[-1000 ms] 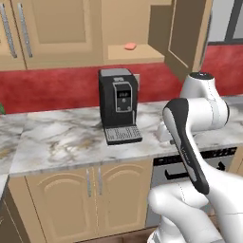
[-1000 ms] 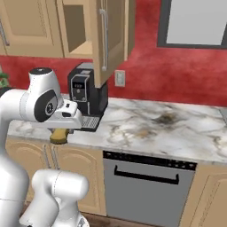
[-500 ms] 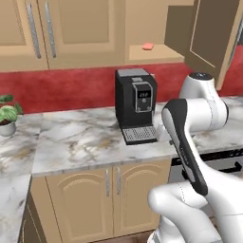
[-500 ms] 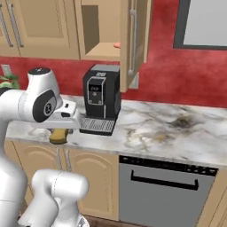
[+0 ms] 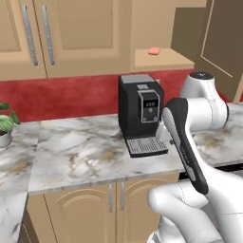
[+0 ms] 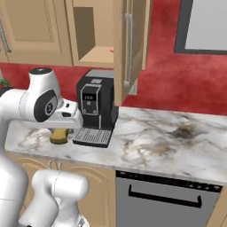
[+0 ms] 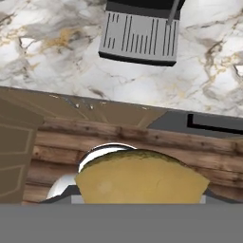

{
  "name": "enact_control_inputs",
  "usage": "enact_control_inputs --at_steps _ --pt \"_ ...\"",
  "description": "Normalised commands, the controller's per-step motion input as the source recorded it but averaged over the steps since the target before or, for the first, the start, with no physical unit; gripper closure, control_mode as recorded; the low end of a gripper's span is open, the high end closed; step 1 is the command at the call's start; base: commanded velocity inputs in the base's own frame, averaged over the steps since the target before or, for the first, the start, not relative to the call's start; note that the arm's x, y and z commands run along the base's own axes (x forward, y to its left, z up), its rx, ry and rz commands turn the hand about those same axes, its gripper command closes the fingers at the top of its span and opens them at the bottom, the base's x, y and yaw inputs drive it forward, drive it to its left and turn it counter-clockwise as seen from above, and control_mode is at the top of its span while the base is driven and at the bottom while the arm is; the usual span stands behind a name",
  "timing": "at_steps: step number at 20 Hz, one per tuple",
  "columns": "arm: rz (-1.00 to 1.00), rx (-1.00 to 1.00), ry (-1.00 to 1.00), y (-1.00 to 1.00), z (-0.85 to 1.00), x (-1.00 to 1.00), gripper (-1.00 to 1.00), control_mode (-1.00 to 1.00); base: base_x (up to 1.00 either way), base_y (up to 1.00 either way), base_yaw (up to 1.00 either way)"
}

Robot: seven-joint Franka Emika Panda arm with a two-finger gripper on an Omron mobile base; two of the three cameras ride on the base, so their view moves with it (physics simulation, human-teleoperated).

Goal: Pick up the bar soap and sponge from the sink, and place them back in the cabinet, and close the cabinet door.

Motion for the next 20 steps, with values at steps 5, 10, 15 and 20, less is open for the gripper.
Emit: enact_control_inputs --at_steps 5,10,15,20 --pt "0.0 0.0 0.0 0.0 0.0 0.0 1.0 1.0 0.4 -0.01 0.0" --pt "0.0 0.0 0.0 0.0 0.0 0.0 1.0 1.0 0.49 -0.03 0.0" --pt "0.0 0.0 0.0 0.0 0.0 0.0 1.0 1.0 0.41 -0.04 0.0" --pt "0.0 0.0 0.0 0.0 0.0 0.0 1.0 1.0 0.37 -0.06 0.0"
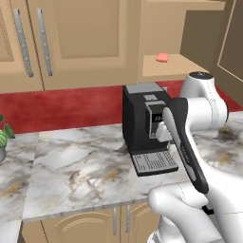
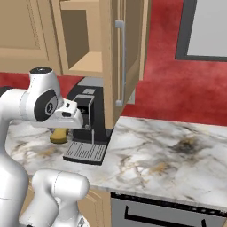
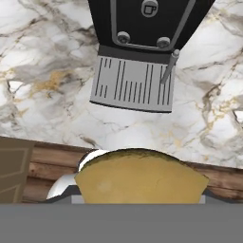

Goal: Pick up the bar soap and sponge from the sink, and place them back in the cabinet, and close the cabinet door.

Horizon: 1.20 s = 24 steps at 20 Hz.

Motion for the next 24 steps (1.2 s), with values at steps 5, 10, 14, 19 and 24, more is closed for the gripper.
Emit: enact_control_inputs --at_steps 5,10,14,19,24 --pt "0.0 0.0 0.0 0.0 0.0 0.0 1.0 1.0 0.36 -0.07 0.0" --pt "0.0 0.0 0.0 0.0 0.0 0.0 1.0 1.0 0.36 -0.13 0.0" --pt "0.0 0.0 0.0 0.0 0.0 0.0 1.0 1.0 0.23 -0.18 0.0" --pt "0.0 0.0 0.0 0.0 0.0 0.0 1.0 1.0 0.18 -0.25 0.0" --pt "0.0 0.0 0.0 0.0 0.0 0.0 1.0 1.0 0.17 -0.24 -0.01"
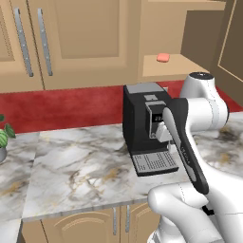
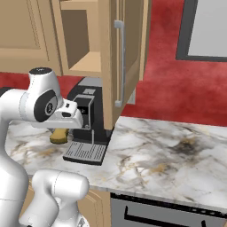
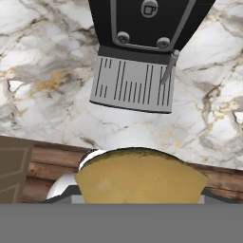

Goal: Pick up the bar soap and sponge from the sink, and place them back in the cabinet, and close the cabinet door.

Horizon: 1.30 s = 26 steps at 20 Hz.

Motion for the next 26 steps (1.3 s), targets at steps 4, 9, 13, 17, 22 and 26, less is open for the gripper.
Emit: enact_control_inputs --at_steps 4,9,13,17,22,26 --pt "0.0 0.0 0.0 0.0 0.0 0.0 1.0 1.0 0.14 -0.06 -0.04" --pt "0.0 0.0 0.0 0.0 0.0 0.01 1.0 -1.0 0.02 0.0 0.0" --pt "-0.01 0.0 -0.01 -0.04 0.04 0.2 1.0 -1.0 0.0 0.0 0.0" --pt "-0.02 0.0 -0.08 -0.03 0.18 0.24 1.0 -1.0 0.0 0.0 0.0" --pt "-0.05 0.0 -0.1 0.0 0.19 0.31 1.0 -1.0 0.0 0.0 0.0" --pt "-0.06 0.0 -0.05 0.0 0.31 0.38 1.0 -1.0 0.0 0.0 0.0"
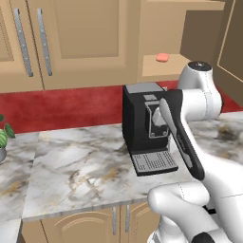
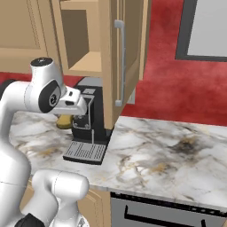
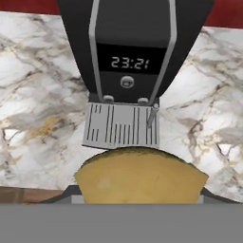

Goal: Pick up the bar soap and sponge from the sink, and place them back in the cabinet, and close the cabinet door.

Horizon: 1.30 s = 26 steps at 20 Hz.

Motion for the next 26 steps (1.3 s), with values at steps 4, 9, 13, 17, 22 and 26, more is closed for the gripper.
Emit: enact_control_inputs --at_steps 4,9,13,17,22,26 --pt "-0.05 0.0 -0.06 -0.01 0.28 0.37 1.0 -1.0 0.0 0.0 0.0" --pt "-0.03 0.0 -0.09 -0.07 0.16 0.34 1.0 -1.0 0.0 0.0 0.0" --pt "-0.03 0.0 -0.14 -0.11 0.17 0.19 1.0 -1.0 0.0 0.0 0.0" --pt "-0.04 0.0 -0.13 -0.12 0.19 0.15 1.0 -1.0 0.0 0.0 0.0" --pt "-0.03 0.0 -0.07 -0.12 0.23 0.15 1.0 -1.0 0.0 0.0 0.0" --pt "-0.03 0.0 -0.03 -0.17 0.38 0.17 1.0 -1.0 0.0 0.0 0.0"
